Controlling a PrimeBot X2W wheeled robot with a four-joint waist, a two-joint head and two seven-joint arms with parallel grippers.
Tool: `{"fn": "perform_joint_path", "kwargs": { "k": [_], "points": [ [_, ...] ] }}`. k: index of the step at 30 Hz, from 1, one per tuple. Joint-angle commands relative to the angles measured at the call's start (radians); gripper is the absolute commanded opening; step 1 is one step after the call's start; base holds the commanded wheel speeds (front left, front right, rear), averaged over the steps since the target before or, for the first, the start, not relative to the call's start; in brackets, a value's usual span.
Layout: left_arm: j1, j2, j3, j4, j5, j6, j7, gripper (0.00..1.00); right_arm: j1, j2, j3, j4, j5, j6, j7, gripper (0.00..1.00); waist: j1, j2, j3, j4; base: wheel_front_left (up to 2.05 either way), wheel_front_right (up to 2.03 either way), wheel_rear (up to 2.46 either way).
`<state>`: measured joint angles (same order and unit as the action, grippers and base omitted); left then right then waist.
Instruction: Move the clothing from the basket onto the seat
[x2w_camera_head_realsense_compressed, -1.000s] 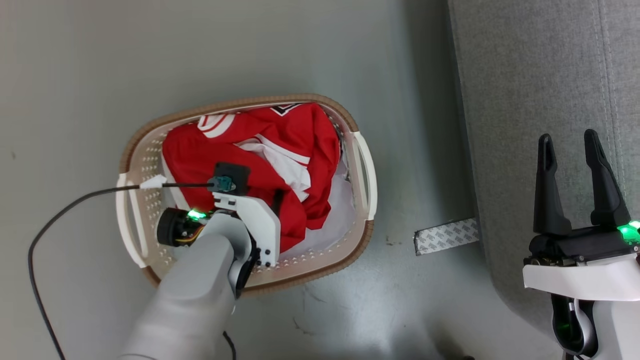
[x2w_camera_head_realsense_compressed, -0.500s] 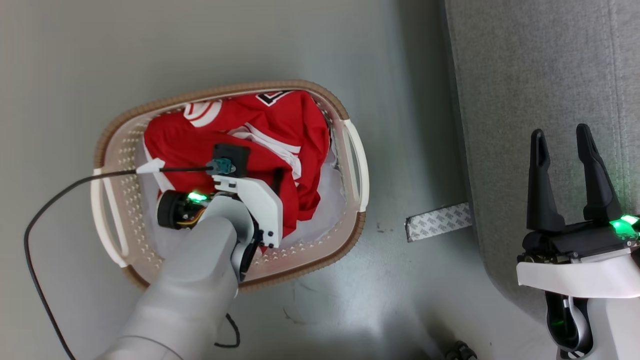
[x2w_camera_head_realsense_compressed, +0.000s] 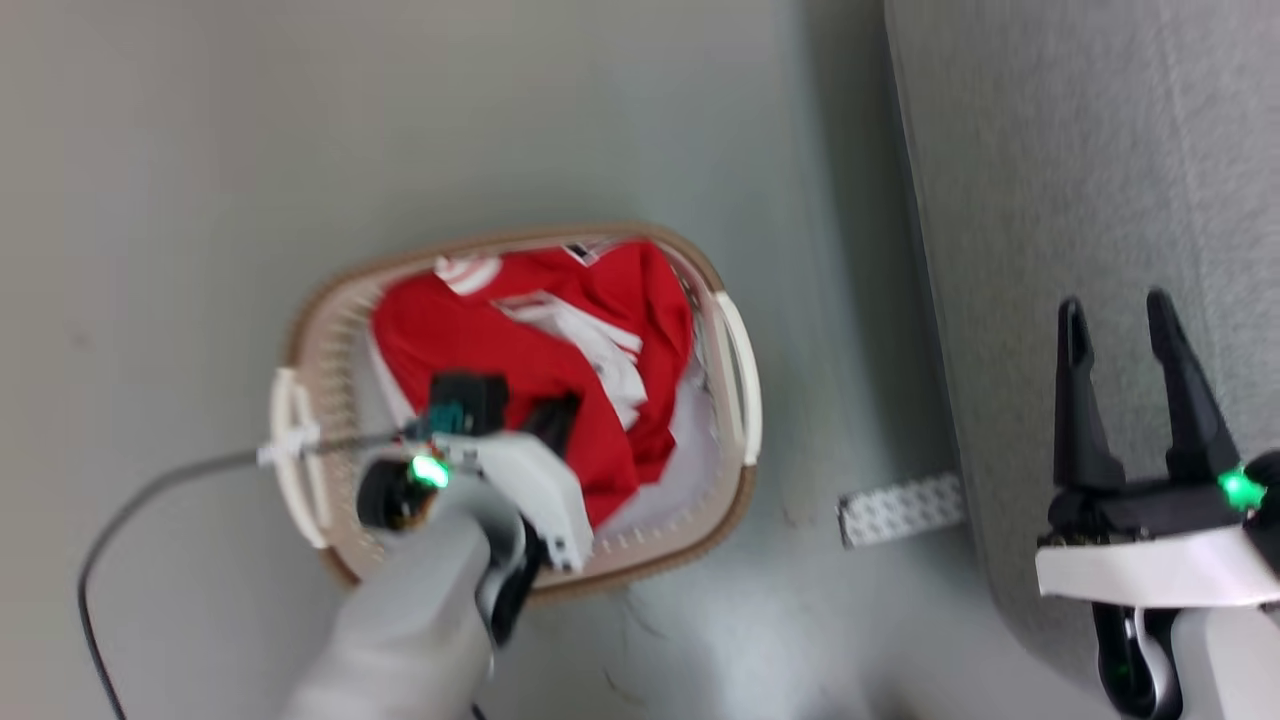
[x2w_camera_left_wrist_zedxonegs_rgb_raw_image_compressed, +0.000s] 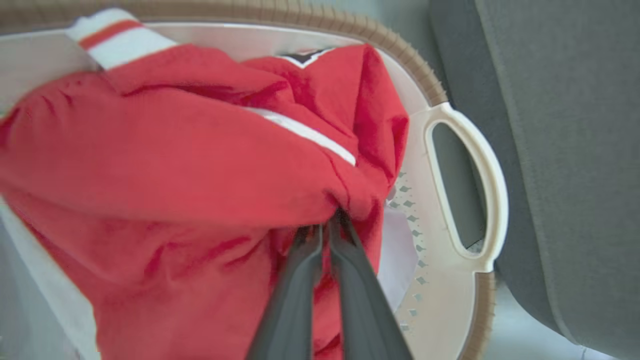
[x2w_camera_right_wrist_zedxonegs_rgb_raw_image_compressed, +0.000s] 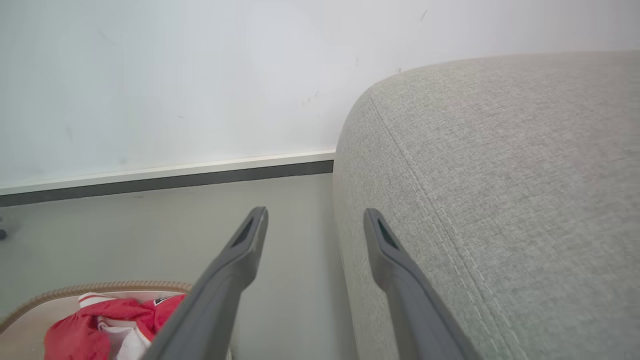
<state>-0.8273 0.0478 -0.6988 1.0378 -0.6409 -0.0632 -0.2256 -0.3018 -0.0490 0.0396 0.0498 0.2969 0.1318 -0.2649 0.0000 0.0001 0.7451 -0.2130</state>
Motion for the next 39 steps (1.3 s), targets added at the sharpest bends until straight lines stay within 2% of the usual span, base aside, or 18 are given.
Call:
{"fn": "perform_joint_path", "kwargs": {
  "k": [1,9,19,25,28,33,39],
  "points": [
    [0.040,0.004,-0.005,-0.015,-0.023,-0.009,-0.014,0.00,0.026,-0.003,-0.007,0.012,-0.010,-0.002,0.001,1.00,0.0000,-0.0001,-0.121,0.071,0.00,0.00,0.00],
    [0.219,0.004,-0.032,-0.157,-0.143,-0.032,-0.037,0.00,0.143,-0.003,-0.024,0.078,-0.040,-0.002,0.001,1.00,0.0000,-0.0001,-0.392,0.175,0.00,0.00,0.00],
    [0.336,0.012,-0.028,-0.358,-0.205,0.002,-0.038,0.00,0.291,-0.003,-0.033,0.124,-0.034,-0.002,0.001,1.00,0.0000,-0.0001,-0.595,0.244,0.00,0.00,0.00],
    [0.400,0.043,-0.016,-0.505,-0.231,0.035,-0.017,0.00,0.366,-0.003,-0.022,0.145,-0.043,-0.002,0.001,1.00,0.0000,-0.0001,-0.703,0.236,0.00,0.00,0.00],
    [0.433,0.070,0.000,-0.594,-0.239,0.065,-0.006,0.00,0.399,-0.003,-0.015,0.150,-0.047,-0.002,0.001,1.00,0.0000,-0.0001,-0.750,0.221,0.00,0.00,0.00],
    [0.469,0.118,0.026,-0.753,-0.249,0.117,0.018,0.00,0.428,-0.008,0.011,0.129,-0.077,-0.002,0.001,1.00,0.0000,-0.0001,-0.784,0.190,0.00,0.00,0.00],
    [0.503,0.169,0.047,-0.901,-0.255,0.169,0.050,0.00,0.442,-0.054,0.070,0.069,-0.092,-0.002,0.001,1.00,0.0000,-0.0001,-0.806,0.153,0.00,0.00,0.00]
  ]
}}
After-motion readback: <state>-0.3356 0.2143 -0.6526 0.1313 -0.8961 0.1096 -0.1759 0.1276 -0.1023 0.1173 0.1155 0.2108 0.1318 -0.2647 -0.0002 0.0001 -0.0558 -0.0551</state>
